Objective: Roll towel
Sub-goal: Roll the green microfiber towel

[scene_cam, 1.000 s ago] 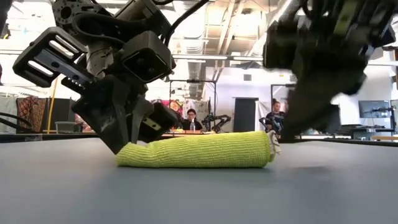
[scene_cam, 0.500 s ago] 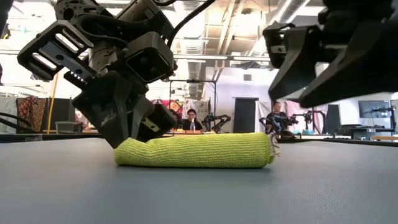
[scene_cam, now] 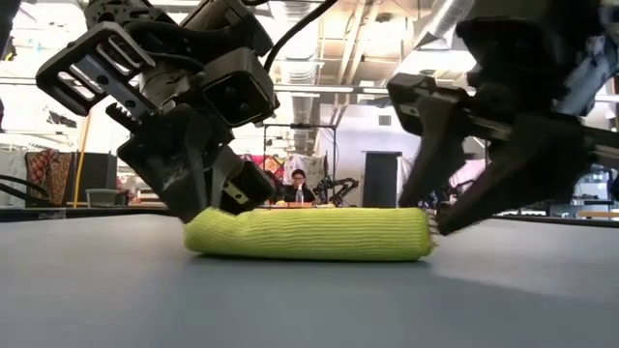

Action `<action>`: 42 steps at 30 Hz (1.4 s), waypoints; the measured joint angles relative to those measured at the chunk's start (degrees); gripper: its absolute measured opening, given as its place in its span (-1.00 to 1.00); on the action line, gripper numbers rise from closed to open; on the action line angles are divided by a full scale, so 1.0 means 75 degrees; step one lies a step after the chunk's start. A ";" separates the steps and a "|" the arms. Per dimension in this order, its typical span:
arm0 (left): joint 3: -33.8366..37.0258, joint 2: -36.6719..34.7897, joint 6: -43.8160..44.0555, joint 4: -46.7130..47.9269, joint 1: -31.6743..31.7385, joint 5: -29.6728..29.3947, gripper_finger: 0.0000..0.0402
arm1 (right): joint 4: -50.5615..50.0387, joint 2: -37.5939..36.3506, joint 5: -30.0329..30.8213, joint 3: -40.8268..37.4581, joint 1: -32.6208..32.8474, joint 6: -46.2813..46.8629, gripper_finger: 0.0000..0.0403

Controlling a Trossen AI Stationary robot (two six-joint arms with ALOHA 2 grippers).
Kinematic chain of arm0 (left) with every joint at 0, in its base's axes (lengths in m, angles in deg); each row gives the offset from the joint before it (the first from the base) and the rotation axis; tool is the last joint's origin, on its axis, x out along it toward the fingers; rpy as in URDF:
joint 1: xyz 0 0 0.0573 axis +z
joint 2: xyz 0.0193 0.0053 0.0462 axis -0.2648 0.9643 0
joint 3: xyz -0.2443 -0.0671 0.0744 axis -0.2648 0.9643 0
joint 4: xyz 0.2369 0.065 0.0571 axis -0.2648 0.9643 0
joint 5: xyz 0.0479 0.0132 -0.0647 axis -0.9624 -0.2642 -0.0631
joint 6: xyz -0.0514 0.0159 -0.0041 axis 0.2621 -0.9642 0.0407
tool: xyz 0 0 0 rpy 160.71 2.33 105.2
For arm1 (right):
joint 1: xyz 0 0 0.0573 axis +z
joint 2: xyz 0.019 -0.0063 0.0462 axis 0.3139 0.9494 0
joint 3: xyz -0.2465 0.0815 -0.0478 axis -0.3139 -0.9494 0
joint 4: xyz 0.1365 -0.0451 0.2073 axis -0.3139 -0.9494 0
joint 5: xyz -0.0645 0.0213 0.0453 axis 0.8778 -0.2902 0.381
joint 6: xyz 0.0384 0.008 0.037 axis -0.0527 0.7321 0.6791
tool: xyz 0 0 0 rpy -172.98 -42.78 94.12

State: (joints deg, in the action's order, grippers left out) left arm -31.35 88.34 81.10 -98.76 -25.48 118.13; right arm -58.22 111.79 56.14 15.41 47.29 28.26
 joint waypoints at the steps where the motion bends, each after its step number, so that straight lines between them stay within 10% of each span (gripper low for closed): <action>1: -0.0003 0.0000 0.0007 -0.0007 0.0000 -0.0011 -1.00 | 0.0056 0.0099 0.0003 0.0082 0.0002 -0.0056 -0.19; 12: -0.0001 0.0000 0.0254 -0.0054 0.0026 0.0017 -1.00 | 0.0487 0.0657 -0.0030 0.0120 0.0029 0.0149 -0.27; 23: 0.0104 0.0000 0.0451 -0.0186 0.0026 0.0179 -1.00 | 0.0235 0.0710 -0.0104 0.0149 0.0016 0.2651 -0.92; 42: 0.1927 -0.0009 0.3422 -0.4051 -0.0736 -0.1742 -1.00 | 0.1733 0.0714 -0.1017 -0.0842 -0.0085 0.6600 -0.92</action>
State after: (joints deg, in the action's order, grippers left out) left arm -16.89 88.27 106.77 -129.14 -31.00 105.07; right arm -45.22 117.15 48.51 9.10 46.65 77.76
